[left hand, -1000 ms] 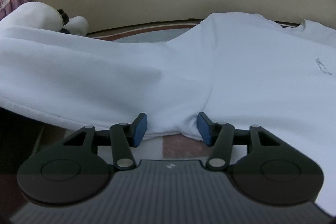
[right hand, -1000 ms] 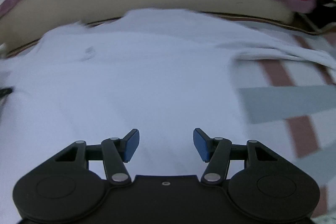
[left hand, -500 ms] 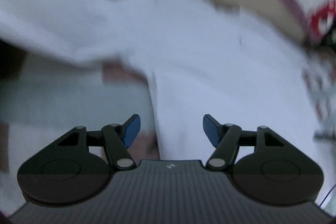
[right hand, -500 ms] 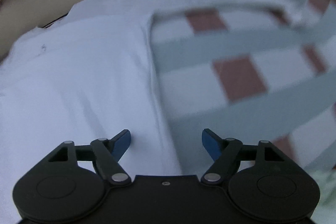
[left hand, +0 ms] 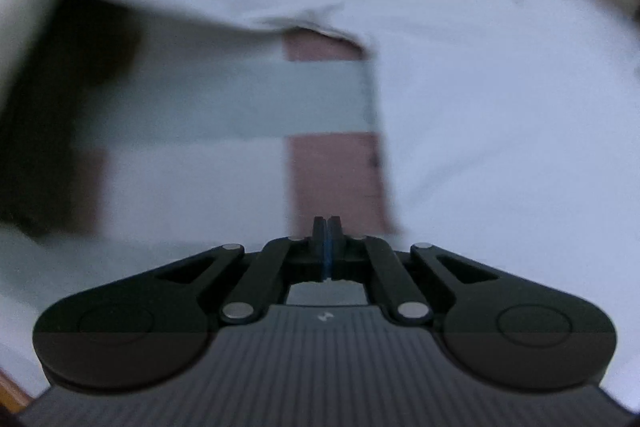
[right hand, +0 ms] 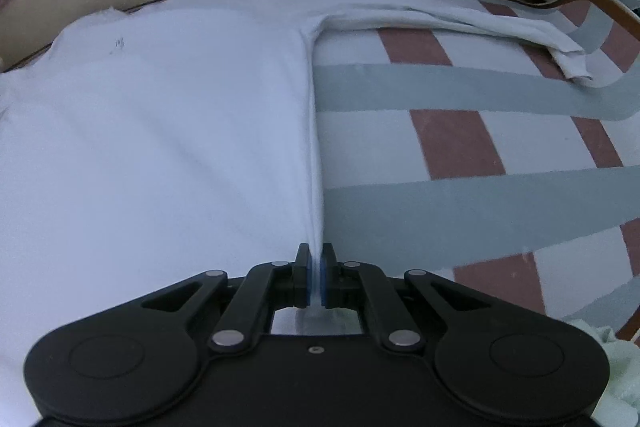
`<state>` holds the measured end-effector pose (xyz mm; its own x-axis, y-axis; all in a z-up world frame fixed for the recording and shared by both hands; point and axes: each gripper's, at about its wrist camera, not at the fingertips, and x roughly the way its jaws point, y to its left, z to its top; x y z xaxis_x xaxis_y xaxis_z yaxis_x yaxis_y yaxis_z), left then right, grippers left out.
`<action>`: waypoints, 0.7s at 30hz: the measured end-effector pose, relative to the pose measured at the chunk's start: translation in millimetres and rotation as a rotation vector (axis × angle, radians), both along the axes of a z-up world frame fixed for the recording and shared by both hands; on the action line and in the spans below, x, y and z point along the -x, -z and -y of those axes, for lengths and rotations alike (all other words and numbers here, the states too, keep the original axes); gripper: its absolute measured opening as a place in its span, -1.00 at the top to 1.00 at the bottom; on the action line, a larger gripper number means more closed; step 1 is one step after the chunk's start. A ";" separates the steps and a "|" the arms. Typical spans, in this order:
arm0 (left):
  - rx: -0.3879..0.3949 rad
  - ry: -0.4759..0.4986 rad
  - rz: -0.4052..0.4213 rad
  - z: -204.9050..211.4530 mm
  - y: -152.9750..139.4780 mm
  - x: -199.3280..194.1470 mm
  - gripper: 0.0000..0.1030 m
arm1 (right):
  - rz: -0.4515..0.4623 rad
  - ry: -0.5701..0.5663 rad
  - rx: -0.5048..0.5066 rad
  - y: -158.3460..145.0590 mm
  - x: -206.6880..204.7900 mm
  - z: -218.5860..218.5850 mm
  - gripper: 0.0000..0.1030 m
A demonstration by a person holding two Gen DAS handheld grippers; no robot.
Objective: Fold clothes
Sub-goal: 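Pinch the shirt side edge with the right tool while the left tool pinches it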
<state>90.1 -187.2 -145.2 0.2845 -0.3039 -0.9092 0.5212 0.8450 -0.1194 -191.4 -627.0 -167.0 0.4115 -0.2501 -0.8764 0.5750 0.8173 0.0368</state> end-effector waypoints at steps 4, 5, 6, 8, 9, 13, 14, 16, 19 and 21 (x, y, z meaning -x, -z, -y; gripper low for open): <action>-0.020 0.053 0.136 7.5 -19.6 22.9 0.94 | -0.095 0.001 0.033 -4.4 3.4 -8.3 0.93; -0.034 0.076 0.171 12.0 -23.1 29.2 0.90 | -0.121 -0.006 0.047 -5.2 2.5 -10.5 0.93; -0.035 0.101 0.178 18.1 -23.3 30.3 0.87 | -0.142 -0.009 0.057 -5.6 2.3 -12.1 0.93; -0.038 0.137 0.146 29.3 -17.3 38.1 0.70 | -0.180 -0.010 0.079 -6.3 2.5 -15.1 0.93; -0.040 0.155 0.130 34.8 -14.2 42.0 0.53 | -0.196 -0.009 0.088 -6.9 3.6 -16.7 0.93; -0.173 0.143 0.111 42.1 3.7 62.2 0.15 | -0.259 -0.022 0.086 -12.4 8.8 -18.8 0.77; -0.189 0.135 0.125 41.4 5.2 67.2 0.02 | -0.274 -0.025 0.088 -15.1 11.0 -18.8 0.67; -0.201 0.107 0.100 37.2 4.2 72.1 -0.21 | -0.271 -0.001 0.079 -22.2 19.1 -16.0 0.30; -0.135 0.050 -0.004 28.8 5.0 70.2 -0.37 | -0.164 0.034 -0.021 -34.2 38.0 -6.5 0.18; -0.110 0.056 -0.081 27.3 10.5 70.0 -0.54 | -0.042 0.041 -0.138 -41.0 55.6 1.0 0.09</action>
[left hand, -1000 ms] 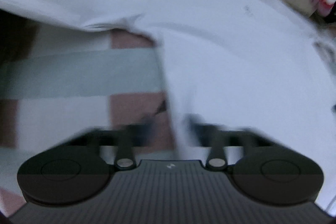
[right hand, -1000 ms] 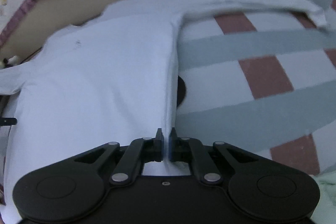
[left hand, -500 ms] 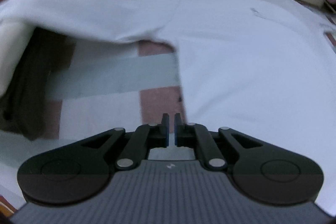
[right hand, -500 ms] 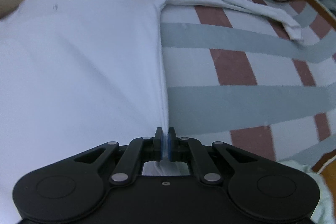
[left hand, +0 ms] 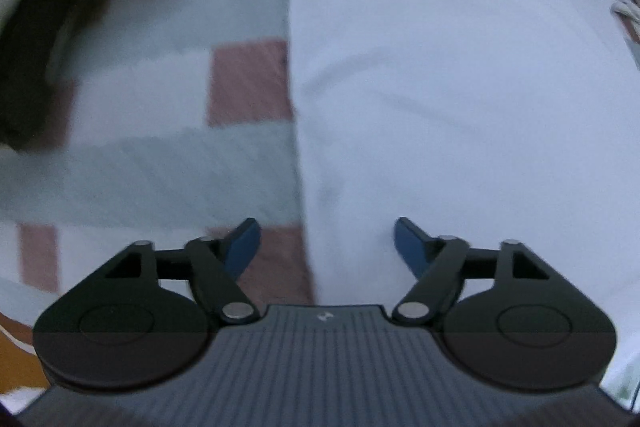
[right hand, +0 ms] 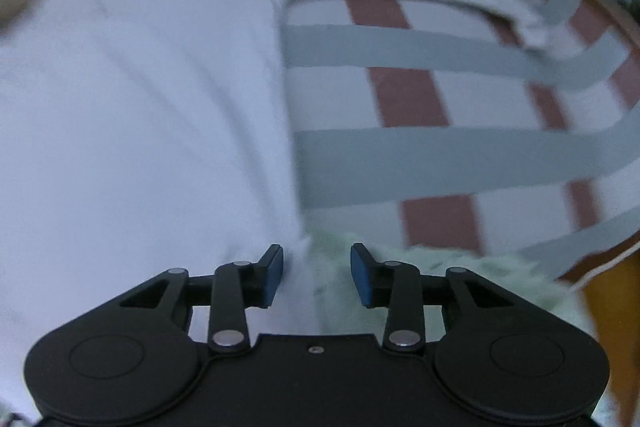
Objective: Fold clothes
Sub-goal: 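Pinch the shirt side edge with the right tool while the left tool pinches it, then release the shirt edge with both tools and lift them away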
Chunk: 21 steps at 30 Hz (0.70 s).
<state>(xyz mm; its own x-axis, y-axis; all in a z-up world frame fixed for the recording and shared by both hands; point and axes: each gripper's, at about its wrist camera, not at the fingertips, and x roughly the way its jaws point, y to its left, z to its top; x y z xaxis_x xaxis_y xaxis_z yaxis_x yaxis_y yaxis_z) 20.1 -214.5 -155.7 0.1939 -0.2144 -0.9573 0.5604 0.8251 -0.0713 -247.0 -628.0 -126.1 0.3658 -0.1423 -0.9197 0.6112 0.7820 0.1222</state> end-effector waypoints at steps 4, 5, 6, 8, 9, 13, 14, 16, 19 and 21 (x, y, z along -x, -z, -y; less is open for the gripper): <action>-0.017 0.072 0.041 11.2 0.8 16.8 0.20 | 0.164 0.019 -0.126 -0.6 30.4 11.7 -0.02; -0.041 0.096 0.065 14.2 -1.0 23.5 0.91 | 0.186 0.009 -0.150 0.0 35.1 10.9 -0.02; -0.066 0.121 0.090 17.2 -2.7 30.3 0.90 | 0.204 -0.015 -0.167 1.1 38.6 9.0 -0.02; -0.140 0.148 0.137 22.0 -3.5 42.6 0.93 | 0.223 -0.087 -0.169 2.5 43.3 0.9 0.30; -0.177 0.160 0.160 24.6 -4.2 48.4 0.94 | 0.171 -0.118 -0.124 2.6 44.2 -6.1 0.89; -0.250 0.211 0.183 16.7 -14.0 59.6 0.95 | 0.064 -0.178 0.019 -10.0 53.6 -25.0 0.92; -0.268 0.223 0.188 13.8 -16.7 62.4 0.95 | 0.058 -0.173 0.011 -8.7 54.7 -23.0 0.92; -0.317 0.217 0.207 8.3 -17.8 63.1 0.99 | 0.043 -0.160 -0.012 -4.0 56.2 -17.5 0.92; -0.363 0.167 0.243 0.3 -18.0 58.9 0.80 | 0.071 -0.086 -0.071 2.0 62.0 -3.0 0.77; -0.306 0.122 0.246 -4.4 -28.4 57.8 0.17 | 0.126 -0.050 -0.081 -7.3 69.5 4.0 0.48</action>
